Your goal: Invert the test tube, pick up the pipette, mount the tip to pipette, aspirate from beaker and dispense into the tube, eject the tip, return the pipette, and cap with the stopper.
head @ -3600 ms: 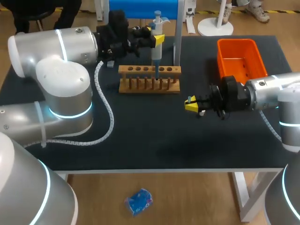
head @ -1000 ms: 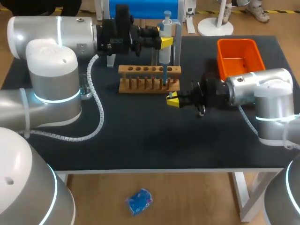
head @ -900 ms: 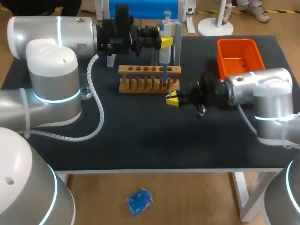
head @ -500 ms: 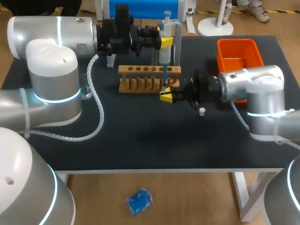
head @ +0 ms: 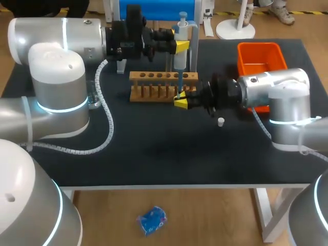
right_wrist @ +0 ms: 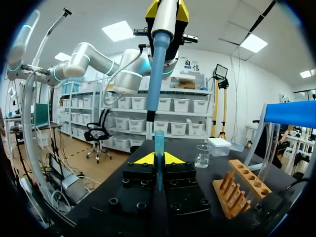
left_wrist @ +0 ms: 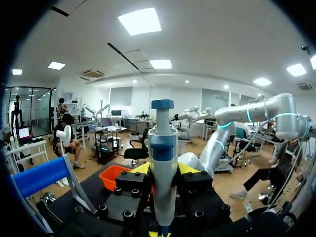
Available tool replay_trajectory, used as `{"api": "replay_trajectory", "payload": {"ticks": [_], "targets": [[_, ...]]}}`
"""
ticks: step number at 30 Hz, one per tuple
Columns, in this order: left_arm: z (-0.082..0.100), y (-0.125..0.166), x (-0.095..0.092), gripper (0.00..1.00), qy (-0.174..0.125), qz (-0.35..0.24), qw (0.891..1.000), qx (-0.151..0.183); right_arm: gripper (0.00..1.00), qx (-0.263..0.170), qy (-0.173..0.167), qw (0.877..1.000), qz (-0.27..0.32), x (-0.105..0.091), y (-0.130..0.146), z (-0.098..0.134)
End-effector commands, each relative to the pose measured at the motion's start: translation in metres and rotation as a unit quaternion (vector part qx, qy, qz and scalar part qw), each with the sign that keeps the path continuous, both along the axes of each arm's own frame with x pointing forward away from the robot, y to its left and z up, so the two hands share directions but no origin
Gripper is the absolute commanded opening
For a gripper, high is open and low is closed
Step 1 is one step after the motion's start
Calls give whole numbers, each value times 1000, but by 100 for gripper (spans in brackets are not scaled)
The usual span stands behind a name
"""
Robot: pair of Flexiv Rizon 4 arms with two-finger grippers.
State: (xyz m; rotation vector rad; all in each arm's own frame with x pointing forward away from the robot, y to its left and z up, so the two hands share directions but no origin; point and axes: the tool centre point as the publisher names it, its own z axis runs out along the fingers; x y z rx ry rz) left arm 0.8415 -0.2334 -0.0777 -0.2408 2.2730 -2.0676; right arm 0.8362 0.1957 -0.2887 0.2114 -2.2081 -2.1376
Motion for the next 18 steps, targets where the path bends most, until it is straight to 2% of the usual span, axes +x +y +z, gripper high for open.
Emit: {"api": "replay_trajectory", "payload": {"ticks": [1,18], "targets": [[-1,1,1,0,-1,-2,1000,-2,0,-2,-2,1000,0,-1,-1,3],[-1,1,1,0,-1,-2,1000,-2,0,1,-8,1000,4,1,2,9]]}}
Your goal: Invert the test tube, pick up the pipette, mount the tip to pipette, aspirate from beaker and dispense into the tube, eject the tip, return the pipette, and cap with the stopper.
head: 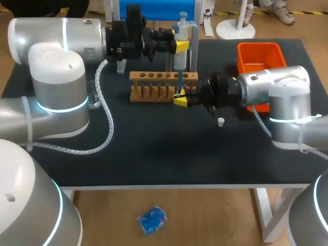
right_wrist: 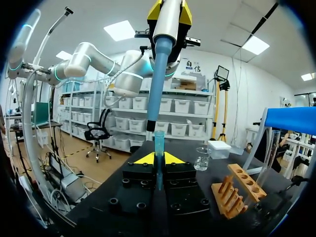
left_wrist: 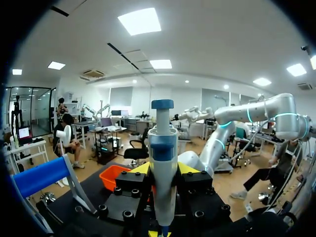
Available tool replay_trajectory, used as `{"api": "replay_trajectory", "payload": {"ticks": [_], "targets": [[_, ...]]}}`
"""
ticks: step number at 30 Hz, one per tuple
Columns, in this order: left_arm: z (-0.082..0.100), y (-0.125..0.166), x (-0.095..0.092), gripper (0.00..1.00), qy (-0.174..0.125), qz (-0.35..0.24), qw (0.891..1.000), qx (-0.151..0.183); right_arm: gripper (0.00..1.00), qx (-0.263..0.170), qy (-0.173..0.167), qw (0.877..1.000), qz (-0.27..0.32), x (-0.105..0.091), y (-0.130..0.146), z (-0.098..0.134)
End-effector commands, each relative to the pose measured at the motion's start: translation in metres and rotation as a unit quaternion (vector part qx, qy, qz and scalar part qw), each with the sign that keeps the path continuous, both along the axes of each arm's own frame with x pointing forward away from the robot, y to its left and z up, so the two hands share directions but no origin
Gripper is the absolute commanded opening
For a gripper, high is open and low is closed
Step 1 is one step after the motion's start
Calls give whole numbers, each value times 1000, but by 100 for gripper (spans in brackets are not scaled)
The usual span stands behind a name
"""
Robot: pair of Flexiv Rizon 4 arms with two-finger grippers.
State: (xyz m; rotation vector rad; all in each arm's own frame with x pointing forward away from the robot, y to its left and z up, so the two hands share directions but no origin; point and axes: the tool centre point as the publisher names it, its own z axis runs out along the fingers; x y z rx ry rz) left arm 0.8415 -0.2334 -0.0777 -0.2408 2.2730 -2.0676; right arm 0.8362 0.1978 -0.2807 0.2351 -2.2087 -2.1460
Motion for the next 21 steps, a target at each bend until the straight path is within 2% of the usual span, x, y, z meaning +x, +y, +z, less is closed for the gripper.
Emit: {"api": "replay_trajectory", "payload": {"ticks": [1,21], "targets": [[-1,1,1,0,-1,-2,1000,-2,0,-1,0,1000,2,1,0,1],[-1,1,1,0,-1,-2,1000,-2,0,-3,8,1000,2,-5,-1,-5]]}}
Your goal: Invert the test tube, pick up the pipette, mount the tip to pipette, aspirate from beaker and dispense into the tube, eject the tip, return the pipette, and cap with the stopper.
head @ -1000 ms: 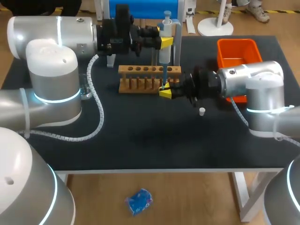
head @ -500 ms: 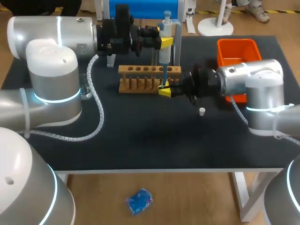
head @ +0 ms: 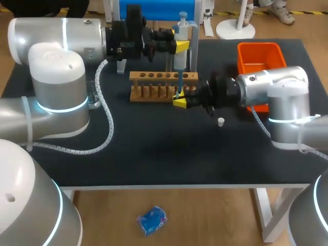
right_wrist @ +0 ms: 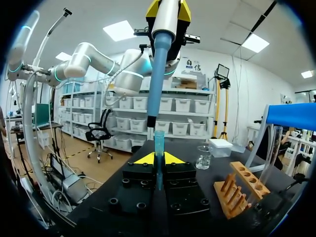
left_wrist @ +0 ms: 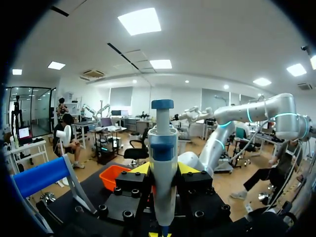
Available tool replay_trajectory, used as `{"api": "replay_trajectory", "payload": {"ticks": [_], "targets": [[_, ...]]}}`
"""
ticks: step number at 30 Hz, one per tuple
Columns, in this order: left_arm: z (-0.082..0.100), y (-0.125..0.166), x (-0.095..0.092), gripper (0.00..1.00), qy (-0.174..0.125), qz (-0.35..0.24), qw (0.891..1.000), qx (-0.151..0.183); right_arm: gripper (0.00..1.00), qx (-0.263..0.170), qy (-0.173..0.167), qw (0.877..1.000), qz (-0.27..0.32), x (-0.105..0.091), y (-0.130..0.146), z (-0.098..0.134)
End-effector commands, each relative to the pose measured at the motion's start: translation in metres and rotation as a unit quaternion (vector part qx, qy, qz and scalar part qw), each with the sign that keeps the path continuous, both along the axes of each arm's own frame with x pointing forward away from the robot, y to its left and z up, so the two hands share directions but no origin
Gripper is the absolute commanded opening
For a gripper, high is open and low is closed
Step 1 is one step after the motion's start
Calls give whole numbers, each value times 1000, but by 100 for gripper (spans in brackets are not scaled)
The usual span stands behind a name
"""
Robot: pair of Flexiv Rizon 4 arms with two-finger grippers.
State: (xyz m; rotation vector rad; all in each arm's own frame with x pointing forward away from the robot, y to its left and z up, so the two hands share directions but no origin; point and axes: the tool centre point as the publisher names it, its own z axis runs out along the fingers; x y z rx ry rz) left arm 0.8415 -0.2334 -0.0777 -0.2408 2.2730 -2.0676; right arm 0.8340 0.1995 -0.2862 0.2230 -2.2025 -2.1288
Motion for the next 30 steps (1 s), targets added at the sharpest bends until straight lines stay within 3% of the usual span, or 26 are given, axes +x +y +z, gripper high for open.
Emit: {"api": "replay_trajectory", "payload": {"ticks": [1,18,30], "targets": [[-1,1,1,0,-1,-2,1000,-2,0,0,-1,1000,-1,-3,-3,1],[-1,1,1,0,-1,-2,1000,-2,0,7,-14,1000,-2,-8,-5,13],[-1,1,1,0,-1,-2,1000,-2,0,8,-11,1000,-2,-10,-6,8]]}}
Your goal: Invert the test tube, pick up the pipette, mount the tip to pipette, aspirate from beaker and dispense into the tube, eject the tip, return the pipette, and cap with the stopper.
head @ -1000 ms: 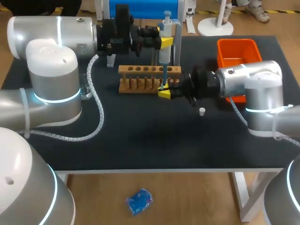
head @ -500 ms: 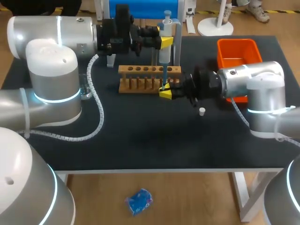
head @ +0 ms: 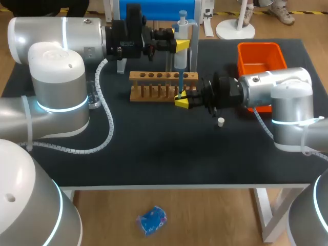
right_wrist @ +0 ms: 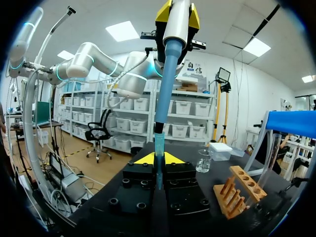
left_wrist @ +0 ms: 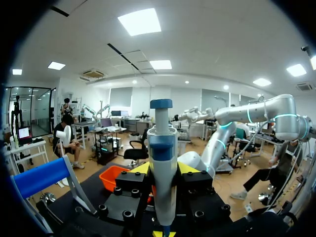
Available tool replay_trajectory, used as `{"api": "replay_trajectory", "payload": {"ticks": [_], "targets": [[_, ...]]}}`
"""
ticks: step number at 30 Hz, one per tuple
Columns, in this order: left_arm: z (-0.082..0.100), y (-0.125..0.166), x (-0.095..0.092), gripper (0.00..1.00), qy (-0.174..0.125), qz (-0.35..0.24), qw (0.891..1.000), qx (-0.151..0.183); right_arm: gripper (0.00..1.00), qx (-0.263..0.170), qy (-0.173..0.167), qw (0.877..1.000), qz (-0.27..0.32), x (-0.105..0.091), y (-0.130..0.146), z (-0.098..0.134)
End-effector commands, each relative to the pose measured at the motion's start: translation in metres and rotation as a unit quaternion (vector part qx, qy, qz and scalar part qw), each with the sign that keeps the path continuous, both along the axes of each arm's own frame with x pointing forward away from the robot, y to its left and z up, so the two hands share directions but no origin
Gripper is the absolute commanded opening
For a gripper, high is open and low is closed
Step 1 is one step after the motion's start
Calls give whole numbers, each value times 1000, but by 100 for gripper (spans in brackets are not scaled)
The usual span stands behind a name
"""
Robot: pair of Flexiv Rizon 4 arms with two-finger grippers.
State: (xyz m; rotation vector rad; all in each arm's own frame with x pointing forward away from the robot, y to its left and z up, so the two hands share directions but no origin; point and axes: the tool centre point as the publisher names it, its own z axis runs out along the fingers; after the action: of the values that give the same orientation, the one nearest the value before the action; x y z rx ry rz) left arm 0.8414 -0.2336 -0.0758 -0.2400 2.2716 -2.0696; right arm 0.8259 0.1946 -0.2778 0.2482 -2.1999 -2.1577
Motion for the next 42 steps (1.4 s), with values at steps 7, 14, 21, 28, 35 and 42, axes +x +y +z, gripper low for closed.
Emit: {"api": "replay_trajectory", "payload": {"ticks": [7,14,21,28,35,42], "targets": [[-3,1,1,0,-1,-1,1000,-1,0,-3,4,1000,-4,0,-3,-1],[-3,1,1,0,-1,-1,1000,-1,0,-2,0,1000,-2,2,-1,3],[-3,1,1,0,-1,-1,1000,-1,0,-2,7,1000,3,1,2,3],[-3,1,1,0,-1,-1,1000,-1,0,1,19,1000,2,2,2,3],[-3,1,1,0,-1,-1,1000,-1,0,3,30,1000,2,2,0,5],[-3,1,1,0,-1,-1,1000,-1,0,-3,21,1000,1,4,-1,8]]}}
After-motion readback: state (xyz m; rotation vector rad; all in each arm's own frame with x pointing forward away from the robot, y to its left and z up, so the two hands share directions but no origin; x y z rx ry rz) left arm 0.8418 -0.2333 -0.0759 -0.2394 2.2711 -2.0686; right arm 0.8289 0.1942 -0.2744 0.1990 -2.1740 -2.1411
